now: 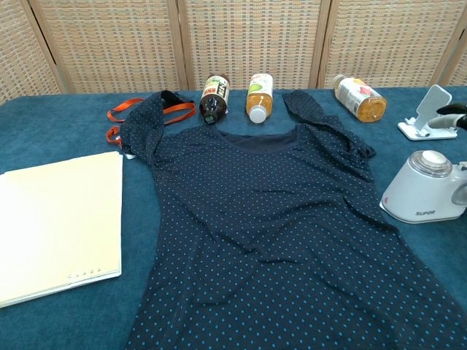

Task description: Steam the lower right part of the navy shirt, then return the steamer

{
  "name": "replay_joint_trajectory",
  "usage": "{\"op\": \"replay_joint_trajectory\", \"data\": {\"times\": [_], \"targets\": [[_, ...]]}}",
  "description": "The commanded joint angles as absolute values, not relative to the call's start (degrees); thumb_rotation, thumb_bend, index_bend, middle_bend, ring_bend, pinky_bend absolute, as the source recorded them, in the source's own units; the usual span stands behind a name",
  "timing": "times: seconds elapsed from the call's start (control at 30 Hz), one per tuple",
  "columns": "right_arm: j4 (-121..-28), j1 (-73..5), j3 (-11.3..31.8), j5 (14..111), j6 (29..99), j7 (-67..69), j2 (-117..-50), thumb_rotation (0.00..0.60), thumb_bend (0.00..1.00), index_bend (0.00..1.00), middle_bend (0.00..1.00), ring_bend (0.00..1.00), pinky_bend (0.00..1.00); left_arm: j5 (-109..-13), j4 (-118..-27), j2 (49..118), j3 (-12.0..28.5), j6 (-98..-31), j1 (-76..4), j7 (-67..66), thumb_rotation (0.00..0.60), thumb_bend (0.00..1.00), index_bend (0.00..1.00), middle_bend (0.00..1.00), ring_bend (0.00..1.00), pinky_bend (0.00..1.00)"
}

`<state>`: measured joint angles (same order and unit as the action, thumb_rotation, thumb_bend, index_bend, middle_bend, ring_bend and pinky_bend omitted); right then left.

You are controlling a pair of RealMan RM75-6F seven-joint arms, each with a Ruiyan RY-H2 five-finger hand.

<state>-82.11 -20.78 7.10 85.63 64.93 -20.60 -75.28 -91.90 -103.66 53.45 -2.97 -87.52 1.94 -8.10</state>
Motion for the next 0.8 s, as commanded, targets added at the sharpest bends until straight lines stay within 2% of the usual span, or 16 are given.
{"op": "replay_joint_trajectory", "data": {"times": [0.03, 0.27, 0.8], "targets": [[-79.8, -22.2, 7.6, 84.5, 63.6, -21.5, -77.4, 0.6, 0.38, 0.0, 0.0, 0.0, 0.0, -91.1, -103.8, 53.6, -2.7, -86.9, 1.6, -8.5, 0.6, 0.0, 0.0, 0.0, 0.0, 0.0], [-75.4, -24.1, 7.7, 82.8, 61.9, -21.9, -80.3, 0.6, 0.43, 0.0, 0.0, 0.0, 0.0, -89.5, -104.1, 53.7, -2.2, -85.9, 1.0, -8.8, 0.6, 0.0, 0.0, 0.0, 0.0, 0.0], [-67.8, -27.9, 8.3, 80.3, 59.3, -23.4, -85.0, 0.6, 0.48, 0.0, 0.0, 0.0, 0.0, -88.1, -104.0, 53.6, -1.9, -85.1, 0.5, -8.4, 0.6, 0.0, 0.0, 0.0, 0.0, 0.0]]}}
